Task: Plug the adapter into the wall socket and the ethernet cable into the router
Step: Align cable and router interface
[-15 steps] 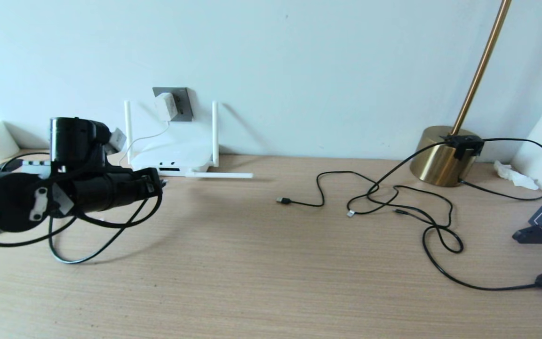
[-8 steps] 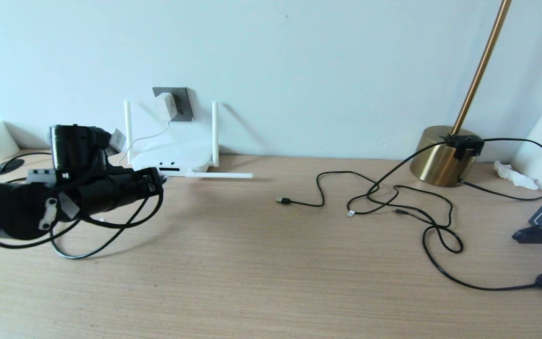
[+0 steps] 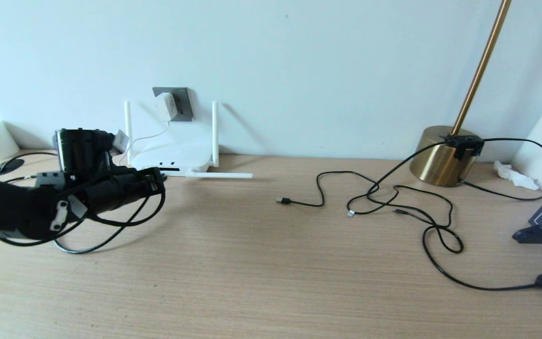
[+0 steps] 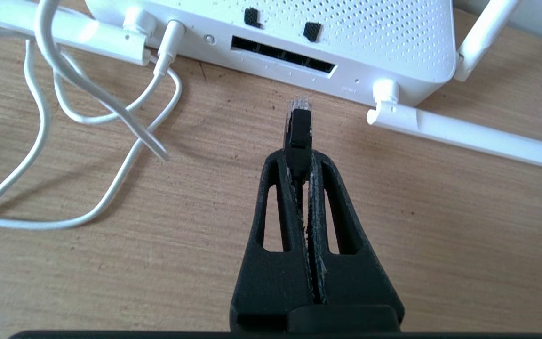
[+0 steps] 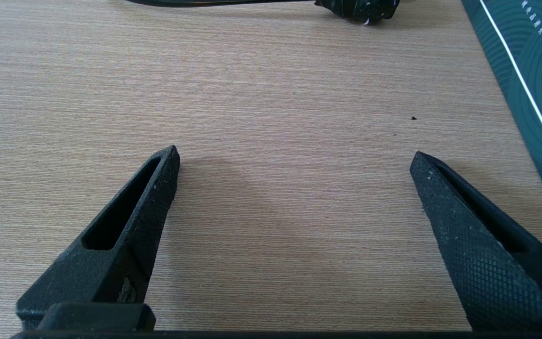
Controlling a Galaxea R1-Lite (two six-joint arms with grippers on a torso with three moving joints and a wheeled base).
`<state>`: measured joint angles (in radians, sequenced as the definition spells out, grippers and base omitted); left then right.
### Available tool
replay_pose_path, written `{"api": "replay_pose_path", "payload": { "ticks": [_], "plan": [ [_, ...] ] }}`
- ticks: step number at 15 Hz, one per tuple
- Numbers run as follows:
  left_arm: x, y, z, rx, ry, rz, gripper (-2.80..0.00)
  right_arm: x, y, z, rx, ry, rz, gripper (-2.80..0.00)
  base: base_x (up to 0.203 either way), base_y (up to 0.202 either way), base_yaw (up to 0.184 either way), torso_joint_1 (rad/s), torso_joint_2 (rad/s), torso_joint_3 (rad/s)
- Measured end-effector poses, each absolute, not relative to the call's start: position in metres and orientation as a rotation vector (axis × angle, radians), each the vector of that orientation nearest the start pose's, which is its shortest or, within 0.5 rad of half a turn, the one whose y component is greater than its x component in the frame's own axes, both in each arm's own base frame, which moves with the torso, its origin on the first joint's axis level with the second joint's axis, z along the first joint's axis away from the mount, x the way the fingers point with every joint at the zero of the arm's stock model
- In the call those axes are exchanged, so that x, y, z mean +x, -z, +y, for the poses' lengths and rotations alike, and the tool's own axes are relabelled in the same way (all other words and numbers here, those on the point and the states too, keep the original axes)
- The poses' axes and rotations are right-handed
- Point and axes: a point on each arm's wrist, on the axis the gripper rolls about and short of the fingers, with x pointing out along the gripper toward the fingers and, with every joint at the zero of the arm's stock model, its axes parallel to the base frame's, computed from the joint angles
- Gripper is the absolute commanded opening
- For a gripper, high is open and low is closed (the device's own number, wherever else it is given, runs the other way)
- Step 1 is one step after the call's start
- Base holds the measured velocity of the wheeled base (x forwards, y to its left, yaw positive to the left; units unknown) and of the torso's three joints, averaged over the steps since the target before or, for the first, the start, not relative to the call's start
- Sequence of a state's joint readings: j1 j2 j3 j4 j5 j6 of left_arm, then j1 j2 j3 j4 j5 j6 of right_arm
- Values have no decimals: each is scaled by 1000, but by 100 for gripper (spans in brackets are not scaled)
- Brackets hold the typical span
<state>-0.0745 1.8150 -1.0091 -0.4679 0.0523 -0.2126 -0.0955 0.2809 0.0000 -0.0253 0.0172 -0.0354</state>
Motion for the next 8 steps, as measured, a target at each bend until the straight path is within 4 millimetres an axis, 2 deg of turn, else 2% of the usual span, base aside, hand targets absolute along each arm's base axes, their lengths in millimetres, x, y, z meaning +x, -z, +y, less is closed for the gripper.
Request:
{"api": "replay_pose_path", "payload": {
  "ticks": [8],
  "plan": [
    [354,-179,-26,-196,2,337,-280,0,-81,0,-22,78,257,0,0,0,0,0,0,0]
  ]
}}
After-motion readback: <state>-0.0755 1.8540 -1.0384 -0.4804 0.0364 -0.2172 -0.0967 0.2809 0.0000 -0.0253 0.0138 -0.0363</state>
